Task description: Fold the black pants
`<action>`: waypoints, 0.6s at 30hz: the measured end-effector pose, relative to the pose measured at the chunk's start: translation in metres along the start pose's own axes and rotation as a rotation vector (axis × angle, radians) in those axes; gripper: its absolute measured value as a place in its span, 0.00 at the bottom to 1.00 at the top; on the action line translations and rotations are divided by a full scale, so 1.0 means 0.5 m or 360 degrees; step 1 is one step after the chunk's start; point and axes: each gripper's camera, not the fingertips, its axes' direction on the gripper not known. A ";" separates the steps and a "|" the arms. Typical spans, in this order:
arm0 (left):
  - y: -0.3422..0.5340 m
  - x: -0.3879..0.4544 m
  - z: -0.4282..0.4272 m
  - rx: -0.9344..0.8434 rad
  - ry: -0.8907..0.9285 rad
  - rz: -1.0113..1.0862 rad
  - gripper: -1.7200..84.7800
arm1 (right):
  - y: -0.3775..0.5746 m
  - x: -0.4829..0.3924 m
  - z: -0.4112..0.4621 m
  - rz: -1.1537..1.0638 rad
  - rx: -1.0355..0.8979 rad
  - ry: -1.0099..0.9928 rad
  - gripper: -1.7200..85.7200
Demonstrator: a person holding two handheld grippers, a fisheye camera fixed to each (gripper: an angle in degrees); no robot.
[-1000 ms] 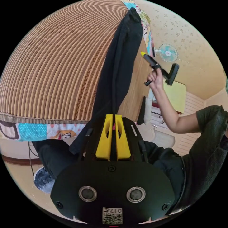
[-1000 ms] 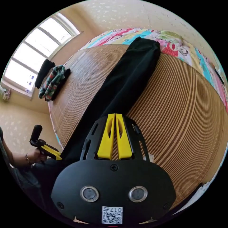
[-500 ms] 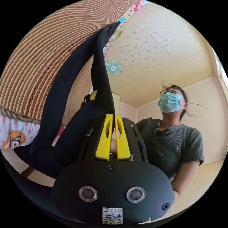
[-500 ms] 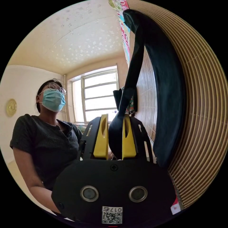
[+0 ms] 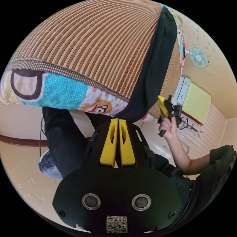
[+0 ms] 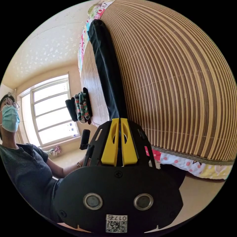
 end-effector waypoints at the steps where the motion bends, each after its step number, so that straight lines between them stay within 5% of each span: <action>1: 0.008 0.021 0.002 0.0009 -0.0005 0.0058 0.01 | -0.001 -0.018 0.016 -0.0065 -0.0046 0.0027 0.04; 12: -0.022 0.131 -0.020 0.0354 0.0027 0.0233 0.09 | 0.059 -0.054 0.139 -0.0201 -0.0400 0.0344 0.05; 18: -0.184 0.184 -0.087 0.0616 0.0357 0.0368 0.14 | -0.060 -0.039 0.051 -0.0191 0.0057 0.0013 0.10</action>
